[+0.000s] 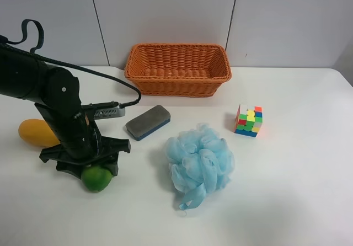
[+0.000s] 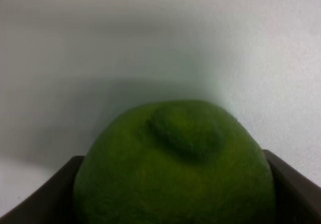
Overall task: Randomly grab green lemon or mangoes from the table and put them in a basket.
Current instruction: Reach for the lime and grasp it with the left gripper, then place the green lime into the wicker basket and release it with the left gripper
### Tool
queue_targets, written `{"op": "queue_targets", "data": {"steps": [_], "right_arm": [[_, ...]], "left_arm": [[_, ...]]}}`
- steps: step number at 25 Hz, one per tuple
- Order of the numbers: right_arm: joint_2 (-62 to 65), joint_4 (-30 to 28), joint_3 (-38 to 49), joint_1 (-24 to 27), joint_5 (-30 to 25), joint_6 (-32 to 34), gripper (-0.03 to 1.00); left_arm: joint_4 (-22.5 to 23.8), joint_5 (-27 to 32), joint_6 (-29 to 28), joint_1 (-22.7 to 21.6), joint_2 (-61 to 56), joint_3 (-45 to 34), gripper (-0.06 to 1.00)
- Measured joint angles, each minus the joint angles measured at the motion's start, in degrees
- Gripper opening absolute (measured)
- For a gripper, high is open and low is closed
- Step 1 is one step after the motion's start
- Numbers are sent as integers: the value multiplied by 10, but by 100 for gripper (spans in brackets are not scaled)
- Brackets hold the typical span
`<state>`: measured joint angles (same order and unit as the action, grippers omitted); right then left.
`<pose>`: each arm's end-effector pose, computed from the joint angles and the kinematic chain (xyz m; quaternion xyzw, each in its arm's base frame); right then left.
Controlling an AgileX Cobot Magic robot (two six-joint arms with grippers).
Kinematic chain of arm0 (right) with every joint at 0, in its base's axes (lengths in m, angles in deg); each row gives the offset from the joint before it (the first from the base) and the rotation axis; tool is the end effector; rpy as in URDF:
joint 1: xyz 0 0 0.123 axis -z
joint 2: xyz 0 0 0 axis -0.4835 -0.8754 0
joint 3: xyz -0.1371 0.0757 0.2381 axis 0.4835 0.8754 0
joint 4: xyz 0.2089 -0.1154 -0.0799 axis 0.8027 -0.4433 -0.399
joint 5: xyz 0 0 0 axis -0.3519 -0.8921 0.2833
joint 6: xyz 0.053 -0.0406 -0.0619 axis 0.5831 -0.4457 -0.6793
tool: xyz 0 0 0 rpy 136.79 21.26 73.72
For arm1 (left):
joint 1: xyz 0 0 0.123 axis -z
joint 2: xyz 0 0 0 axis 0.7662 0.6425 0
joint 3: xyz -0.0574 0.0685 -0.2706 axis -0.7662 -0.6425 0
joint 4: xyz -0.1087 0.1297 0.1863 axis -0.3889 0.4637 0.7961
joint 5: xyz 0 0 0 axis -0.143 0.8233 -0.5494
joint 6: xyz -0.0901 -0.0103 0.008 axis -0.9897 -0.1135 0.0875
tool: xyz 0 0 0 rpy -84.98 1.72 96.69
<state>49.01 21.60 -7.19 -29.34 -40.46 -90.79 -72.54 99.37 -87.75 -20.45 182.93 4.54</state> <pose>-0.0033 0.0049 0.2717 -0.0618 0.8558 -0.0011 0.5136 0.2465 -0.1470 0.1169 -0.0511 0.9967 -0.0575 0.0253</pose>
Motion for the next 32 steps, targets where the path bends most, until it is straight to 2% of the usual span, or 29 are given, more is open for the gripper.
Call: {"op": "queue_targets", "data": {"steps": [10, 14, 23, 32], "right_arm": [[0, 0, 0, 0, 0, 0, 99], [0, 0, 0, 0, 0, 0, 99], [0, 0, 0, 0, 0, 0, 99], [0, 0, 0, 0, 0, 0, 99]], "left_arm": [[-4, 2, 0, 0, 0, 0, 62], [-13, 48, 0, 0, -13, 25, 62], [10, 197, 29, 0, -47, 217, 62], [38, 231, 107, 0, -4, 444, 62]]}}
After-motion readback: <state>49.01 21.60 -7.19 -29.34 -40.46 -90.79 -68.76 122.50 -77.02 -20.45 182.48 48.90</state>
